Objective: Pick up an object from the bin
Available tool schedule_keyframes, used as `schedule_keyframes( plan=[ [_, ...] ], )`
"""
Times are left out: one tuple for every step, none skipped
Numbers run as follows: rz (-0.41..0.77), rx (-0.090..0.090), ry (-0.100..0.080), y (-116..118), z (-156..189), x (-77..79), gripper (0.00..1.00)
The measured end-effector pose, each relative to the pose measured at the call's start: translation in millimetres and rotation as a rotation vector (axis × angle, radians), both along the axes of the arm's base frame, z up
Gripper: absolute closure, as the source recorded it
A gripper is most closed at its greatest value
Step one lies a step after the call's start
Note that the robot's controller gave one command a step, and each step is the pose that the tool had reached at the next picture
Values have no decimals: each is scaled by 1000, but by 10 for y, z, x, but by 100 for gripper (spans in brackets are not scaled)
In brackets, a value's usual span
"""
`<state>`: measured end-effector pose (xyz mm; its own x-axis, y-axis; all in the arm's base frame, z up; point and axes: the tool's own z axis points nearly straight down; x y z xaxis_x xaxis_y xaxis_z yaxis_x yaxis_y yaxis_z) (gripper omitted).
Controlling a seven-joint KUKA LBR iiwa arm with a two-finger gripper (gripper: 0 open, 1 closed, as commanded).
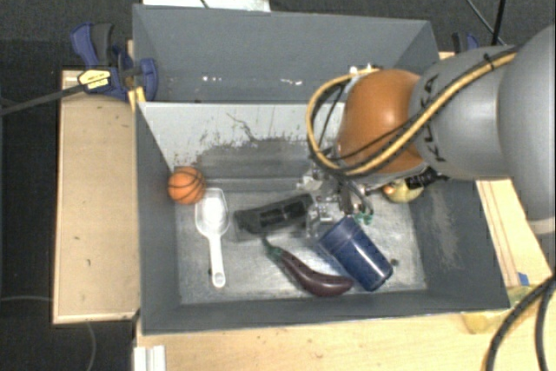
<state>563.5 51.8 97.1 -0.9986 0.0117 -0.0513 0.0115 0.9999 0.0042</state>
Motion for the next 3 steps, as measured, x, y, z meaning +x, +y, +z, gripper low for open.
schedule_keyframes(
  plan=[
    [-11,-2,48,-40,179,-1,100],
    [5,-4,58,-32,717,20,100],
    [9,-4,47,-33,1069,-37,100]
  ],
)
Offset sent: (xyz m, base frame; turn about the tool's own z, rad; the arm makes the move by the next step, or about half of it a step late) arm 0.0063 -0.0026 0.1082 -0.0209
